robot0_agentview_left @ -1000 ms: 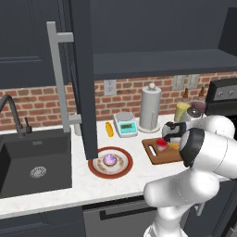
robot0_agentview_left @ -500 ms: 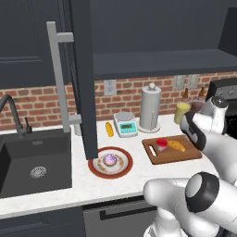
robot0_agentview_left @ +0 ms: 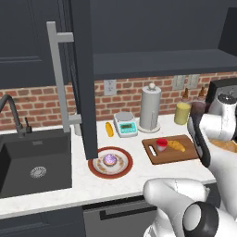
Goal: From the different types of pastries on the counter, select a croissant and place it on the cutting board. Then retrieve a jar of jam from the cabinet and place it alongside the croissant on the cutting board.
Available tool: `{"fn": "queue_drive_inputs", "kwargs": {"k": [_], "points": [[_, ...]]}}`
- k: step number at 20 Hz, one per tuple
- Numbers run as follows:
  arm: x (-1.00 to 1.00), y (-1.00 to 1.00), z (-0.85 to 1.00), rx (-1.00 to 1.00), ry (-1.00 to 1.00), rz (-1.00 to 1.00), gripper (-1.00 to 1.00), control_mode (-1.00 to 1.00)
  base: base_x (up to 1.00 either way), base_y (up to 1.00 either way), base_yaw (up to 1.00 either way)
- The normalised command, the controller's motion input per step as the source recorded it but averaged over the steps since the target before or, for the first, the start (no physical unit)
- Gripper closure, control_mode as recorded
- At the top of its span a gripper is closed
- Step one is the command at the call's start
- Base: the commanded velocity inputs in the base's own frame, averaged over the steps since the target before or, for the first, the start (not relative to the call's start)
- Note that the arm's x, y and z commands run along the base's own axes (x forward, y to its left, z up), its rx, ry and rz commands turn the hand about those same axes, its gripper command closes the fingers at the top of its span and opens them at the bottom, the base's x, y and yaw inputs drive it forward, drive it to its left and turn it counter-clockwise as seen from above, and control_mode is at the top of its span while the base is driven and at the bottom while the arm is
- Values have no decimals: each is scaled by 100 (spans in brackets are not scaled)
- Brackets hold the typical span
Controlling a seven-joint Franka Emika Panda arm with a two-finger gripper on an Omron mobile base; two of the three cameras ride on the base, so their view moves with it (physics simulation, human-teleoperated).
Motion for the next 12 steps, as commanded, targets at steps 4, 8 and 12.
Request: {"fn": "queue_drive_inputs", "kwargs": {"k": [4,8,12], "points": [[-52,-55,14,-8,5,0,-100,-100,0,0,0],[-69,-79,3,-2,2,0,-100,-100,0,0,0],[-90,-37,0,-1,3,-3,-100,-100,0,0,0]]}}
